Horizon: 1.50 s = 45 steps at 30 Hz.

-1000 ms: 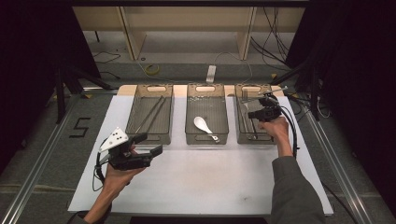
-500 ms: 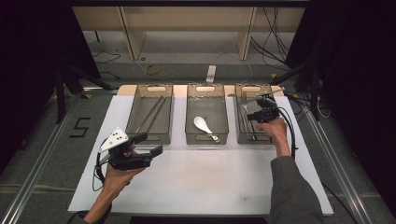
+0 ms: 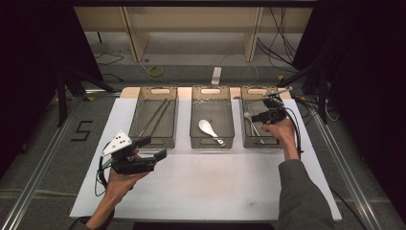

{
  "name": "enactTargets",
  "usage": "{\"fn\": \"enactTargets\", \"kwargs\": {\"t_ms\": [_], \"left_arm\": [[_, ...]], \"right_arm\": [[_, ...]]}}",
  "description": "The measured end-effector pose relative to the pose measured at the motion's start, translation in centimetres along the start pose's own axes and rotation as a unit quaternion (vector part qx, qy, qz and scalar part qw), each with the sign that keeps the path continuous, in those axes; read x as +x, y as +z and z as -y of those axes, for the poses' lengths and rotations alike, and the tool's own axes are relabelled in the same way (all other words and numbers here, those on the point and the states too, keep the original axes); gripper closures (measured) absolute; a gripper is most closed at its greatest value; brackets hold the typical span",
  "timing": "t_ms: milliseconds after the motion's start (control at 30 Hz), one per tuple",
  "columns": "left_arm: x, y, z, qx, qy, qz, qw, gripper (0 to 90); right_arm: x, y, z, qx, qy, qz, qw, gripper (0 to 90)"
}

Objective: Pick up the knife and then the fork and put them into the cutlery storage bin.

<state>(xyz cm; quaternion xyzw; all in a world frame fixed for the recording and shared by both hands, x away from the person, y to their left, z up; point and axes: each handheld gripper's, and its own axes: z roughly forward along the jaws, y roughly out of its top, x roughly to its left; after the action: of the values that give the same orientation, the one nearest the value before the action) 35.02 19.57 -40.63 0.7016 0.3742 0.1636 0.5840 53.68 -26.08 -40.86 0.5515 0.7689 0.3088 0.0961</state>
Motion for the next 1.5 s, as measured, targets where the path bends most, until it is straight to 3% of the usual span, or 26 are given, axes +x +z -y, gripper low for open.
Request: {"fn": "enactTargets", "kwargs": {"t_ms": [300, 533, 633, 767, 933, 1033, 1167, 1333, 1500], "left_arm": [[0.0, 0.0, 0.0, 0.002, 0.001, 0.001, 1.0000, 15.9], [0.0, 0.1, 0.0, 0.004, -0.003, 0.003, 1.0000, 15.9], [0.0, 0.1, 0.0, 0.004, -0.005, 0.005, 1.0000, 15.9], [0.1, 0.1, 0.0, 0.003, -0.011, 0.006, 0.9999, 15.9], [0.1, 0.1, 0.0, 0.004, -0.011, 0.007, 0.9999, 15.9], [0.1, 0.1, 0.0, 0.004, -0.011, 0.008, 0.9999, 15.9], [0.1, 0.2, 0.0, 0.006, -0.011, 0.010, 0.9999, 15.9], [0.1, 0.1, 0.0, 0.001, -0.014, 0.013, 0.9998, 15.9], [0.1, 0.1, 0.0, 0.000, -0.016, 0.016, 0.9997, 15.9]], "right_arm": [[0.5, -0.6, 0.1, -0.002, -0.005, -0.021, 0.9998, 51.3], [1.8, -2.0, 0.9, -0.042, -0.010, -0.041, 0.9982, 40.1], [2.9, -3.1, 1.5, -0.078, -0.018, -0.055, 0.9952, 39.1], [4.6, -4.1, 2.2, -0.099, -0.039, -0.064, 0.9923, 36.7], [6.0, -4.6, 2.8, -0.111, -0.051, -0.076, 0.9895, 33.8], [6.4, -4.7, 3.2, -0.123, -0.047, -0.095, 0.9867, 32.7], [7.4, -5.1, 3.9, -0.135, -0.061, -0.102, 0.9836, 30.9], [8.5, -5.7, 4.8, -0.169, -0.070, -0.118, 0.9759, 30.5], [9.4, -5.9, 5.5, -0.174, -0.087, -0.127, 0.9726, 29.2]]}}
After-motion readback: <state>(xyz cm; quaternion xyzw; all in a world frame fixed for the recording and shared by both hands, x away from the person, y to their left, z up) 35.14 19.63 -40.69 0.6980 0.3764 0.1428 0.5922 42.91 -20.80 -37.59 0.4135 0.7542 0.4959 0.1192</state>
